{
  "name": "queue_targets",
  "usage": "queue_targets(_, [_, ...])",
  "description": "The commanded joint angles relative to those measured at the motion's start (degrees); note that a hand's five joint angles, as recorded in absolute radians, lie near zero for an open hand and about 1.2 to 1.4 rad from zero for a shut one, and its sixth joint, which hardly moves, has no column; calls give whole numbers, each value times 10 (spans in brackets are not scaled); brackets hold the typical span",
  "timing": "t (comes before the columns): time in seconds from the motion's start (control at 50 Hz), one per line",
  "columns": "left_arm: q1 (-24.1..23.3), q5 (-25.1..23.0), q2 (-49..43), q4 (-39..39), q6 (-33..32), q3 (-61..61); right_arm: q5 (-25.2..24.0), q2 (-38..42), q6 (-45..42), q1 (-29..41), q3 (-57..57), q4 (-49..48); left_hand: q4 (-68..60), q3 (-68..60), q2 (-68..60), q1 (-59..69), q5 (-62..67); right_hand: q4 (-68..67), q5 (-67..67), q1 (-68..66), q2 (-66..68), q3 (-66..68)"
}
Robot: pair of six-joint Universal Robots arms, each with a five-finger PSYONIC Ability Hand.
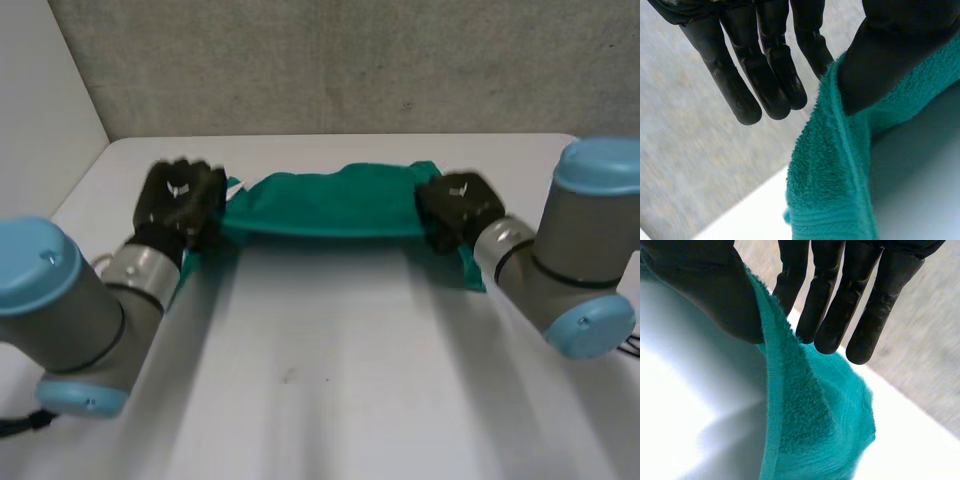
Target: Fold the towel.
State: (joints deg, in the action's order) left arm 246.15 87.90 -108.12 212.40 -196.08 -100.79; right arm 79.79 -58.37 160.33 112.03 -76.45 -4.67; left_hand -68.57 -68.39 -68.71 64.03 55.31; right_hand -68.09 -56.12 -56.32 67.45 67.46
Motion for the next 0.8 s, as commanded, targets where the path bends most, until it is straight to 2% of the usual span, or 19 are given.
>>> queue_targets(0.02, [2,1,-8,0,0,-31,1,36,70,-58,-7,23,-114,-116,-113,160,147,-58,-78,-176,64,64])
queue_targets(0.08, [1,2,-6,-1,0,-32,0,39,139,-90,-5,27,-114,-116,-113,160,147,150,131,33,-144,-144])
queue_targets(0.16, [1,2,-2,-2,1,-34,-3,48,179,-115,-6,33,-114,-116,-113,160,147,245,225,127,-239,-239])
queue_targets(0.36, [4,3,-3,-2,2,-35,-19,82,186,-133,9,77,-114,-116,-113,160,147,186,167,69,-180,-180])
queue_targets(0.48, [23,3,-4,-6,11,-38,-39,94,205,-137,17,88,-114,-116,-113,160,147,262,242,144,-256,-256])
queue_targets(0.5, [27,3,-4,-10,14,-38,-44,95,211,-139,17,89,-114,-116,-113,160,147,256,236,138,-249,-249])
queue_targets(0.54, [30,3,-4,-15,18,-38,-53,94,225,-140,17,88,-114,-116,-113,160,147,122,102,4,-115,-115])
queue_targets(0.58, [36,3,-5,-22,24,-38,-64,94,230,-140,13,84,-114,-116,-113,160,147,-118,-137,-235,124,124])
queue_targets(0.68, [41,3,-11,-30,35,-40,-74,69,200,-137,0,72,-114,-116,-113,160,147,-119,-139,-237,125,125])
queue_targets(0.7, [41,3,-20,-38,46,-40,-74,69,199,-137,0,72,74,72,75,-28,-41,-119,-139,-237,125,125])
queue_targets(0.72, [41,3,-25,-44,50,-40,-74,56,192,-136,-3,70,127,125,129,-82,-95,-119,-139,-237,125,125])
queue_targets(0.74, [41,3,-31,-49,54,-40,-74,5,164,-136,-19,65,174,173,176,-129,-142,-119,-139,-237,125,125])
queue_targets(0.8, [41,3,-49,-75,77,-33,-73,-32,133,-134,-38,56,339,338,341,-294,-307,-119,-139,-237,125,125])
